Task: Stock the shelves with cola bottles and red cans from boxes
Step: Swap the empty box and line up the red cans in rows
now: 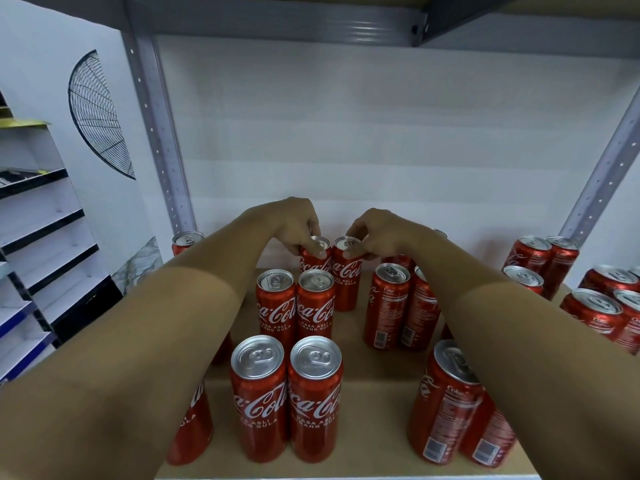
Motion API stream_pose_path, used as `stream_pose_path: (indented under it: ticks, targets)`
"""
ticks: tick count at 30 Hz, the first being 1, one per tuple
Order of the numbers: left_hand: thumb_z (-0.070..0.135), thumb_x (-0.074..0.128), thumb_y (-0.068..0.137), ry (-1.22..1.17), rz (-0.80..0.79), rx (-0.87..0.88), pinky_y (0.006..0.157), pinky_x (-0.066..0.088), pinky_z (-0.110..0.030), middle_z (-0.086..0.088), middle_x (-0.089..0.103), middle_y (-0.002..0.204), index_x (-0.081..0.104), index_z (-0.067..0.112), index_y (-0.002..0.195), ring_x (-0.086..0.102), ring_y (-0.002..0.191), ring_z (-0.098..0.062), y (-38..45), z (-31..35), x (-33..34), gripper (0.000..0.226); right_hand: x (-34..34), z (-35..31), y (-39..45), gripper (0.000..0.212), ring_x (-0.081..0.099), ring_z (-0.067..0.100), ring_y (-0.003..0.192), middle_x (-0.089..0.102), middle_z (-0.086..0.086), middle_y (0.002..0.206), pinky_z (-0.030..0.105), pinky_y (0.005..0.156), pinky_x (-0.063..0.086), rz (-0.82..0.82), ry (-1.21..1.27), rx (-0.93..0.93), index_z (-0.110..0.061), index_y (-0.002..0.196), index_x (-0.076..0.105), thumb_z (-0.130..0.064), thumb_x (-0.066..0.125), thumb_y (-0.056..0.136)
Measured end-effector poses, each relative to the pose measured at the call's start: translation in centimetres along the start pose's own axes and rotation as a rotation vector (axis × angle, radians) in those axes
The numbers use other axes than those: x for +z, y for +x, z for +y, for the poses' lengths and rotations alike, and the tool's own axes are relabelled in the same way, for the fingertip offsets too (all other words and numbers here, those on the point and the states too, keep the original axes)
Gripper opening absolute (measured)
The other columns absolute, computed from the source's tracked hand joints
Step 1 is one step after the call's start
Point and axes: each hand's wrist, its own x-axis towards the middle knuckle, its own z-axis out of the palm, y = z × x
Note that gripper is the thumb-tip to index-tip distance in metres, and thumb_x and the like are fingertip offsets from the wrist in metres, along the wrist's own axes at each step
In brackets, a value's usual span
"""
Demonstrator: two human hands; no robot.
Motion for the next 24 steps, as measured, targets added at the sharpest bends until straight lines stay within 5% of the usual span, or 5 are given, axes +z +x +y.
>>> stream_pose_path:
  ticks: [4, 7, 9, 13, 24]
  targets:
    - [0.036, 0.093, 0.072, -0.020, 0.019, 0.022, 0.080, 0.065, -0.033, -0.001, 0.076, 0.107, 0.078, 0.016, 0.109, 0.077, 0.091, -0.021, -0.2, -0.3, 0.2, 0.044, 0.1, 0.4, 0.2, 0.060, 0.062, 0.022, 0.120, 0.064, 0.004, 0.137, 0.043, 0.102, 0.052, -0.030, 0.086, 0.005, -0.014, 0.140, 0.060, -0.023, 0.082, 0.084]
    - [0.037, 0.092, 0.074, -0.016, 0.024, 0.022, 0.080, 0.065, -0.033, 0.000, 0.074, 0.111, 0.076, 0.018, 0.110, 0.077, 0.090, -0.019, -0.2, -0.3, 0.3, 0.044, 0.3, 0.4, 0.0, 0.071, 0.062, 0.025, 0.116, 0.054, 0.006, 0.145, 0.039, 0.092, 0.058, -0.044, 0.161, 0.021, -0.013, 0.149, 0.048, -0.019, 0.080, 0.086]
    - [0.039, 0.093, 0.073, -0.035, 0.022, 0.002, 0.083, 0.065, -0.035, 0.000, 0.072, 0.116, 0.073, 0.017, 0.116, 0.077, 0.089, -0.019, -0.2, -0.3, 0.5, 0.053, 0.4, 0.3, -0.1, 0.076, 0.068, 0.026, 0.107, 0.058, 0.007, 0.137, 0.039, 0.086, 0.060, -0.040, 0.148, 0.046, -0.012, 0.148, 0.048, -0.022, 0.084, 0.082]
    - [0.035, 0.093, 0.073, 0.014, 0.018, 0.026, 0.077, 0.065, -0.032, -0.004, 0.072, 0.117, 0.074, 0.014, 0.118, 0.077, 0.090, -0.021, -0.1, -0.4, 0.6, 0.053, 0.7, 0.3, 0.3, 0.049, 0.076, 0.024, 0.083, 0.074, 0.009, 0.102, 0.041, 0.080, 0.064, -0.035, 0.152, 0.062, -0.008, 0.123, 0.066, -0.020, 0.086, 0.080]
    - [0.035, 0.092, 0.074, 0.057, 0.010, 0.003, 0.074, 0.064, -0.027, -0.003, 0.072, 0.117, 0.076, 0.015, 0.117, 0.077, 0.088, -0.019, -1.3, -3.0, -1.0, 0.050, 2.3, -2.1, 1.6, 0.047, 0.075, 0.028, 0.092, 0.072, 0.012, 0.107, 0.044, 0.083, 0.063, -0.043, 0.261, 0.025, -0.007, 0.121, 0.067, -0.018, 0.086, 0.080]
